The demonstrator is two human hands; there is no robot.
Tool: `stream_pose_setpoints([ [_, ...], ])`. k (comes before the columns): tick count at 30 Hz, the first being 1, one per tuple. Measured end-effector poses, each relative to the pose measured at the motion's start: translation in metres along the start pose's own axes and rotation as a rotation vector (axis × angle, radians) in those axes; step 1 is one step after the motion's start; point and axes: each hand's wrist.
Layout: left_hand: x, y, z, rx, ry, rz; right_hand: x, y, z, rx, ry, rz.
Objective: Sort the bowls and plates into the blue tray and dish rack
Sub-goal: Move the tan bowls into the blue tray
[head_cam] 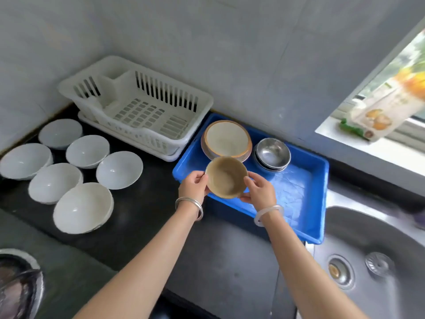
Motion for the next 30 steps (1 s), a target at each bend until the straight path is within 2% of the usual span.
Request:
stream_pose_setpoints([
  [8, -0.021, -0.131, -0.035, -0.255, 0.133, -0.051, 0.029, 0.109, -0.007, 0.266, -0.12, -0.195],
  [14, -0.045, -0.193, -0.052, -0.456, 0.278, -0.139, 0.065, 0.15, -0.014, 0.456, -0.238, -0.342],
  [22, -0.071, -0.216, -0.076, -0.384, 0.333, -0.068, 0.081, 0.156, -0.039, 0.516, -0.288, -0.259],
  [26, -0.076, -0.224, -0.085, -0.426, 0.306, -0.082, 0.085, 0.157, -0.055, 0.541, -0.298, -0.25],
  [30, -0.08, -0.235, -0.091, -0.442, 0.293, 0.039, 0.083, 0.162, -0.072, 0.588, -0.262, -0.315],
])
Point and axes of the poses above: each hand's wrist, its own z-axis away from the middle knuckle, its own y-axis out of the back of the hand, x = y × z, and after that the axes turned 12 degrees about -x, right-handed
